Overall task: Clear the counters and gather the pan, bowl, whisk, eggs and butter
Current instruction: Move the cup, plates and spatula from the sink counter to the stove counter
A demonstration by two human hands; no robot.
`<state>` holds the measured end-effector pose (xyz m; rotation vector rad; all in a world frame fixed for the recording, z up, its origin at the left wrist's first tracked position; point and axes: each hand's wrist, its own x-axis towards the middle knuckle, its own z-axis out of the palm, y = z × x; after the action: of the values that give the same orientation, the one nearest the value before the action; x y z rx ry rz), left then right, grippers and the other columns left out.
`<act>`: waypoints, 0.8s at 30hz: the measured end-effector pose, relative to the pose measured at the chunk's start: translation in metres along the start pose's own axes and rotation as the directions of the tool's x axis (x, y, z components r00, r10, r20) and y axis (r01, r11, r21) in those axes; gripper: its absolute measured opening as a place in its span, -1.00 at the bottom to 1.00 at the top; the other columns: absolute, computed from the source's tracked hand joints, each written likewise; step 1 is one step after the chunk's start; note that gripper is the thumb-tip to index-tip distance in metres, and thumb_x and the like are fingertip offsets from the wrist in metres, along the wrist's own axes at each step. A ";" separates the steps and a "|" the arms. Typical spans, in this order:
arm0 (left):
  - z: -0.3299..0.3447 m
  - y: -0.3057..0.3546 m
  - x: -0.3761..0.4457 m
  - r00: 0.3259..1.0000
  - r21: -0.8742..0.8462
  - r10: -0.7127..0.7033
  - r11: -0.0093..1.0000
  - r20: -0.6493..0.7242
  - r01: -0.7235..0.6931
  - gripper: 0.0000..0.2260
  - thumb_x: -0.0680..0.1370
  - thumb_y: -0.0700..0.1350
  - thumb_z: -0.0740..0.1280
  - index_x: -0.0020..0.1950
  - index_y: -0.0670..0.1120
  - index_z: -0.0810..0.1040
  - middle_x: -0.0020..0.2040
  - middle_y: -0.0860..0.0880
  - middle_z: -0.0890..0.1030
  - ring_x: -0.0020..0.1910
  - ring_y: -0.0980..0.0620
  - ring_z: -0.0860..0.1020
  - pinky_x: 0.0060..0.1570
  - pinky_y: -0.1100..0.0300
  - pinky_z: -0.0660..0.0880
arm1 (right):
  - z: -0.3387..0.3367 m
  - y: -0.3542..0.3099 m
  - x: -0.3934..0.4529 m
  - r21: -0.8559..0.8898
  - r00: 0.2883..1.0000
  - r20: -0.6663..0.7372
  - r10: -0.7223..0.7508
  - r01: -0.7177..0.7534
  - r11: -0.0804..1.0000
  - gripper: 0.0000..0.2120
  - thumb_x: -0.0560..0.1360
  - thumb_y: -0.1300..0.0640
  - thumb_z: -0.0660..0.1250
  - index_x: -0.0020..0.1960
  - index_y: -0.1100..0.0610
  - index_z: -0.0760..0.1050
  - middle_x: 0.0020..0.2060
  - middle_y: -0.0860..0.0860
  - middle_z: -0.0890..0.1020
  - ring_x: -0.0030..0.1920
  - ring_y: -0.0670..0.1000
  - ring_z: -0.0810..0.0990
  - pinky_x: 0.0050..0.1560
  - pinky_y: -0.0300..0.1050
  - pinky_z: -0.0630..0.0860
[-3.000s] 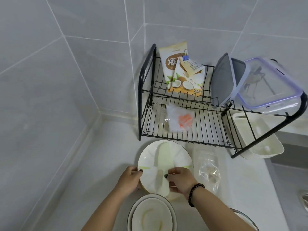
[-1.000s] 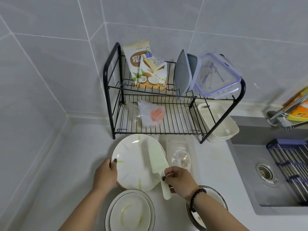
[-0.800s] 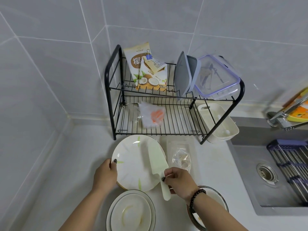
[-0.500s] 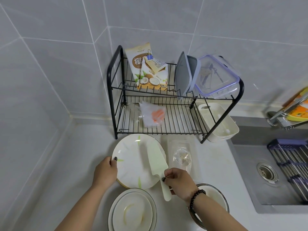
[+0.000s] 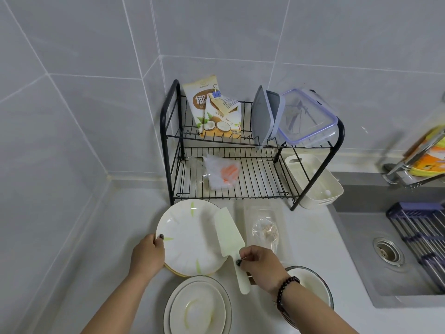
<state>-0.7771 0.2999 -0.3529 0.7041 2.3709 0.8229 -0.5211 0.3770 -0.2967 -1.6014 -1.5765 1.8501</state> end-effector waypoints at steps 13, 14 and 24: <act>-0.031 -0.021 -0.003 0.997 -0.044 -0.056 0.998 -0.053 0.054 -0.73 0.61 -0.07 0.17 -0.20 -0.17 0.52 -0.22 -0.12 0.61 -0.23 -0.17 0.62 -0.13 -0.11 0.61 | 0.023 -0.016 -0.006 -0.011 1.000 0.006 -0.014 0.014 1.000 -0.87 0.47 0.36 0.30 -0.18 0.17 0.53 -0.26 0.08 0.57 -0.23 0.09 0.55 -0.09 0.10 0.58; -0.035 -0.022 -0.004 0.997 -0.057 -0.059 0.997 -0.058 0.056 -0.73 0.61 -0.08 0.17 -0.19 -0.17 0.52 -0.23 -0.13 0.61 -0.23 -0.17 0.62 -0.13 -0.12 0.61 | 0.026 -0.018 -0.006 -0.015 1.000 0.006 -0.015 0.015 1.000 -0.87 0.47 0.36 0.29 -0.18 0.17 0.53 -0.25 0.09 0.58 -0.22 0.10 0.55 -0.06 0.15 0.58; -0.068 -0.015 -0.027 0.994 -0.245 -0.055 0.969 -0.094 0.031 -0.75 0.63 -0.11 0.18 -0.16 -0.19 0.53 -0.18 -0.15 0.61 -0.19 -0.11 0.62 -0.22 -0.02 0.64 | 0.049 -0.046 -0.008 0.158 0.989 -0.077 -0.126 0.137 0.978 -0.86 0.56 0.36 0.15 -0.08 0.20 0.43 -0.25 0.13 0.58 -0.36 0.10 0.58 -0.34 -0.14 0.50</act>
<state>-0.8048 0.2461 -0.3089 0.5199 2.3084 1.1305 -0.5779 0.3621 -0.2638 -1.4369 -1.4265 1.7870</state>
